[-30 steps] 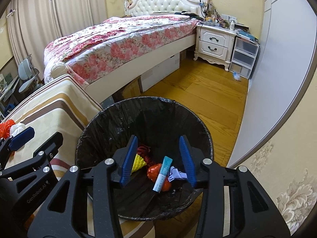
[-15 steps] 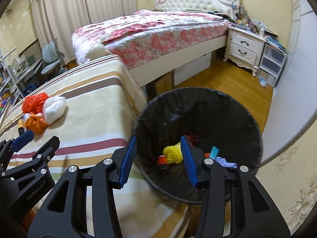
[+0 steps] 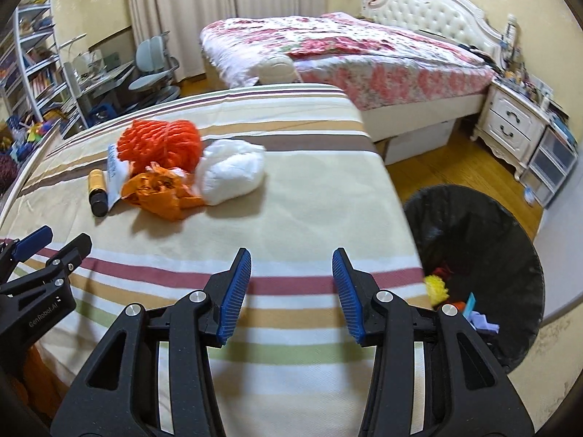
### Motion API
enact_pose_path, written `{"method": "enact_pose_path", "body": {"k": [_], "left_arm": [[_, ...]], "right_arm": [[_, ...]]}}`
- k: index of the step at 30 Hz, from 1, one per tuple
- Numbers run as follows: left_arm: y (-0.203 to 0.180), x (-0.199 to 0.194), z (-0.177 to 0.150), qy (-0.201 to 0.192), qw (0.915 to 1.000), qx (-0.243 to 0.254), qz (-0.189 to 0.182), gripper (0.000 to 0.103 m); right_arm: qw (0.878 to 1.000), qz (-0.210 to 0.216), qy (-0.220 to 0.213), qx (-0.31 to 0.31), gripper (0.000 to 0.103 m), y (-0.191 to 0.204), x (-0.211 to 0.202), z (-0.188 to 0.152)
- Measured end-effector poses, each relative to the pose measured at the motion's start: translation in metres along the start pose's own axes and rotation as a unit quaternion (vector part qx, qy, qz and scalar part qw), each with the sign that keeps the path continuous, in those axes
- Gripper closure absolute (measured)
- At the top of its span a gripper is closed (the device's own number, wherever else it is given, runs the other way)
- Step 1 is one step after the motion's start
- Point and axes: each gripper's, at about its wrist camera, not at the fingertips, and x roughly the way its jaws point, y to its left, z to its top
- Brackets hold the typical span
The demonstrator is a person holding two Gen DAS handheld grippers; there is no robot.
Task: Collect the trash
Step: 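Move both open tools back over the remaining items on the bed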
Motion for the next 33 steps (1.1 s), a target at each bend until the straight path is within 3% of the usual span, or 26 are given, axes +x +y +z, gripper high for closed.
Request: {"method": "enact_pose_path", "body": {"k": [5, 7, 13, 20, 21, 24, 33], "left_arm": [[0.017, 0.007, 0.005, 0.003, 0.9998, -0.015, 0.008, 0.033], [0.023, 0.009, 0.006, 0.004, 0.9998, -0.019, 0.011, 0.033], [0.036, 0.016, 0.01, 0.005, 0.9996, -0.024, 0.015, 0.033], [0.042, 0.02, 0.013, 0.008, 0.9994, -0.03, 0.013, 0.033], [0.041, 0.02, 0.013, 0.008, 0.9995, -0.029, 0.011, 0.032], [0.041, 0.02, 0.014, 0.007, 0.9995, -0.031, 0.005, 0.032], [0.035, 0.022, 0.025, 0.003, 0.9988, -0.047, -0.014, 0.031]], "right_arm": [[1.0, 0.004, -0.006, -0.013, 0.057, 0.02, 0.007, 0.015], [1.0, 0.002, -0.014, -0.015, 0.046, 0.025, 0.007, 0.024], [1.0, 0.003, -0.021, -0.014, 0.046, 0.032, 0.014, 0.044], [1.0, 0.006, 0.003, -0.01, 0.046, 0.035, 0.04, 0.052], [1.0, 0.01, 0.009, -0.008, 0.046, 0.034, 0.043, 0.051], [1.0, 0.024, 0.019, -0.003, 0.062, 0.03, 0.047, 0.048], [1.0, 0.002, 0.007, 0.01, 0.064, 0.01, 0.041, 0.04]]}}
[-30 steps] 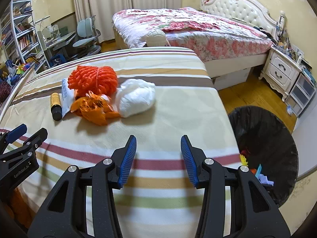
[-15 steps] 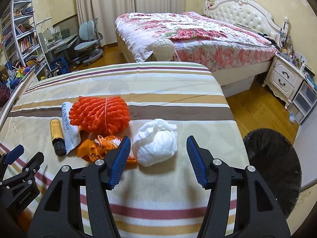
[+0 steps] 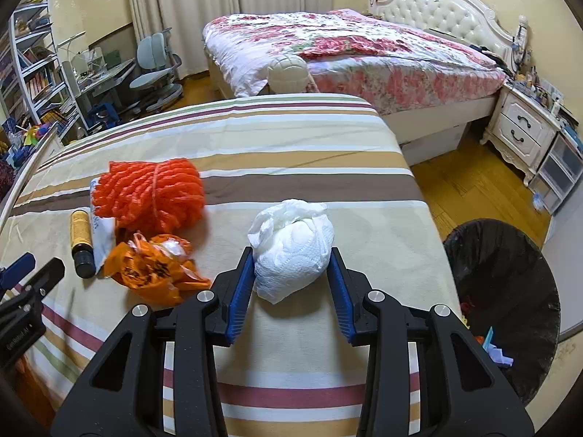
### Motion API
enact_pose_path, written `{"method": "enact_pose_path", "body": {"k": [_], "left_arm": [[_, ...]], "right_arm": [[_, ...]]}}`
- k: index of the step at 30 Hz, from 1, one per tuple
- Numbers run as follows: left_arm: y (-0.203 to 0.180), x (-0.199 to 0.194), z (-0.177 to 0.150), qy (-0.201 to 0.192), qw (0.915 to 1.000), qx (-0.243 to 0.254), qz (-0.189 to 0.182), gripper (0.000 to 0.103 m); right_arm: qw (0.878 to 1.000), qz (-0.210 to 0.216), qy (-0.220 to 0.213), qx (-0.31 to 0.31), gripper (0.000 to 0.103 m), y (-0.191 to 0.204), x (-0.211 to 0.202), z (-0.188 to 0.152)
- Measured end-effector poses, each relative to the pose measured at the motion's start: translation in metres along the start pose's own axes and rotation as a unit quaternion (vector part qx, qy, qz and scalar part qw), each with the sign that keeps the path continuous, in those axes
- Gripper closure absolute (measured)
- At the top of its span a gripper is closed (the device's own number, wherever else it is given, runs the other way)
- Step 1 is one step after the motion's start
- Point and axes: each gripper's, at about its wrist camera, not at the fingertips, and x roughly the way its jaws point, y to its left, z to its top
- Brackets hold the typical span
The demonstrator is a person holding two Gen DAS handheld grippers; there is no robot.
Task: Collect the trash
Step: 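Move both open tools back over the remaining items on the bed, then grasp the gold bottle with the left tool while the right tool grasps the white tissue bundle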
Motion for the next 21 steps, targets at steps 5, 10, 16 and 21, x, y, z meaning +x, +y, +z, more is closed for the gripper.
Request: {"method": "enact_pose_path", "body": {"k": [5, 10, 16, 21], "left_arm": [[-0.011, 0.004, 0.01, -0.003, 1.0, 0.003, 0.0, 0.03], [-0.017, 0.02, 0.015, 0.013, 0.9998, 0.009, 0.013, 0.03], [-0.001, 0.019, 0.007, 0.027, 0.9995, 0.002, 0.019, 0.03], [0.002, 0.02, 0.008, 0.03, 0.9994, 0.001, 0.02, 0.03]], "right_arm": [[1.0, -0.004, -0.001, -0.007, 0.064, 0.002, 0.001, 0.0], [1.0, 0.002, 0.005, -0.004, 0.063, 0.0, 0.004, 0.0], [1.0, 0.005, 0.009, -0.005, 0.063, 0.0, 0.005, 0.0], [1.0, 0.006, 0.009, -0.004, 0.063, 0.0, 0.005, 0.0]]}}
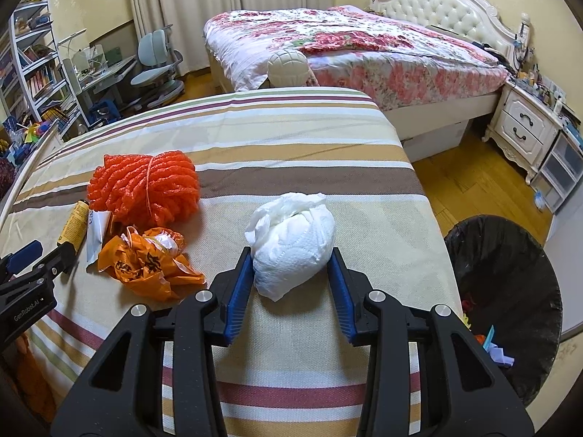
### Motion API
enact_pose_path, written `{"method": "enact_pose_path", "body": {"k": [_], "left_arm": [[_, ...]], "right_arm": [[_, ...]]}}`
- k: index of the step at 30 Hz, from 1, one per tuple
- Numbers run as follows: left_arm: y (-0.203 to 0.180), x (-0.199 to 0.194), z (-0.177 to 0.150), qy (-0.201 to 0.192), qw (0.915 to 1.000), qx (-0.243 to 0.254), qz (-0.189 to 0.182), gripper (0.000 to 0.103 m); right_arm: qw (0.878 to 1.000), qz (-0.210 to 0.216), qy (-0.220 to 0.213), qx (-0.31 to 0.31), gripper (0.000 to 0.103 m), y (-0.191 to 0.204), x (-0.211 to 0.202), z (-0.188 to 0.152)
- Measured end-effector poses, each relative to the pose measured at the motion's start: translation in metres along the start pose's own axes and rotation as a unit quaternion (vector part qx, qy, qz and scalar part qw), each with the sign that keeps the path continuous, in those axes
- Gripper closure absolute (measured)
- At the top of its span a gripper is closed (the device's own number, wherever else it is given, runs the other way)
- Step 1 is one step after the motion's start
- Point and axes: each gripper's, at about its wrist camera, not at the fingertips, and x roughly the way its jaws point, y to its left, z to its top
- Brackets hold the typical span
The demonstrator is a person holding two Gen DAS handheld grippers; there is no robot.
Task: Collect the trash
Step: 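Grasp the gold bottle with the left tool while the right tool grasps the white tissue bundle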
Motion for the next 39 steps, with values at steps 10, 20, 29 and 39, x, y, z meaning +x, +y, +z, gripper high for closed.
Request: {"method": "enact_pose_path", "body": {"k": [10, 20, 29, 39], "left_arm": [[-0.004, 0.01, 0.005, 0.004, 0.9995, 0.01, -0.028, 0.065], [-0.001, -0.001, -0.004, -0.005, 0.999, 0.011, -0.042, 0.078], [-0.002, -0.021, -0.024, -0.009, 0.9984, 0.011, -0.054, 0.078], [-0.022, -0.053, -0.043, -0.04, 0.9964, 0.034, -0.068, 0.078]], "right_arm": [[1.0, -0.003, 0.001, -0.006, 0.063, 0.002, 0.002, -0.001], [1.0, -0.002, -0.004, -0.015, 0.066, 0.006, -0.011, -0.015], [1.0, -0.001, -0.008, -0.011, 0.066, 0.003, -0.032, -0.036], [1.0, -0.002, -0.013, -0.001, 0.066, -0.007, -0.058, -0.061]]}}
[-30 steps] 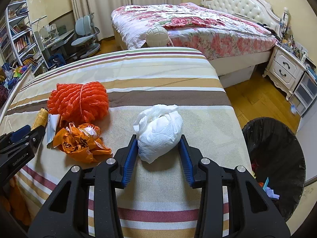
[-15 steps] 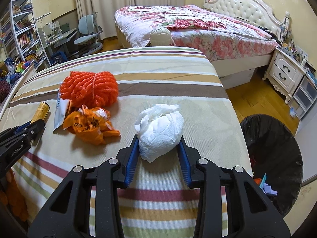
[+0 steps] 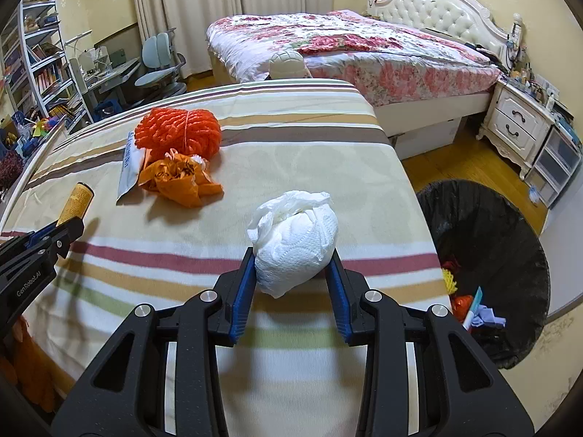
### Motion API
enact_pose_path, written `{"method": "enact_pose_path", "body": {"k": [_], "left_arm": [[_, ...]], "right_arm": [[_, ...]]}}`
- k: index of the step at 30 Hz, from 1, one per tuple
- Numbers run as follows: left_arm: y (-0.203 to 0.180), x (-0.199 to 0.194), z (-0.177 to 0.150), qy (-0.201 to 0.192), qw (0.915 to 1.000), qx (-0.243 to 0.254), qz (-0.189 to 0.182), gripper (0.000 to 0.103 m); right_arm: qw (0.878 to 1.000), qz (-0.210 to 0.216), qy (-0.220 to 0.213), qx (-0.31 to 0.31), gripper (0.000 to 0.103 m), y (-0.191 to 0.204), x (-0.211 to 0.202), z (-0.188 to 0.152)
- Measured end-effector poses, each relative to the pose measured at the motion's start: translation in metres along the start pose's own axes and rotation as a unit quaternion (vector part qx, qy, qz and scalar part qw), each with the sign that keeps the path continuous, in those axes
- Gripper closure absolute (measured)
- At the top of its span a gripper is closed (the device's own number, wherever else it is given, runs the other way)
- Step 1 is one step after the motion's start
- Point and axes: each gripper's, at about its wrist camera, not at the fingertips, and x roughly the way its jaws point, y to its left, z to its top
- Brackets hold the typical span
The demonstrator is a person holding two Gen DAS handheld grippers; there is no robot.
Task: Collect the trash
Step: 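Grasp the gold bottle with the left tool while the right tool grasps the white tissue bundle, then carry the gold bottle and white tissue bundle over the black bin with both tools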
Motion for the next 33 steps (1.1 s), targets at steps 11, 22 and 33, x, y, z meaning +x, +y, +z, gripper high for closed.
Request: {"method": "enact_pose_path", "body": {"k": [11, 22, 33], "left_arm": [[-0.044, -0.02, -0.003, -0.028, 0.9986, 0.033, -0.032, 0.078], [-0.091, -0.026, 0.0, -0.041, 0.9946, 0.071, -0.063, 0.078], [-0.146, -0.024, 0.006, -0.053, 0.9875, 0.112, -0.098, 0.078]], "right_arm": [[1.0, -0.016, -0.02, 0.015, 0.066, -0.021, -0.031, -0.015], [0.998, -0.041, -0.037, 0.041, 0.066, -0.054, -0.047, -0.02], [0.993, -0.075, -0.048, 0.077, 0.066, -0.099, -0.054, -0.018]]}}
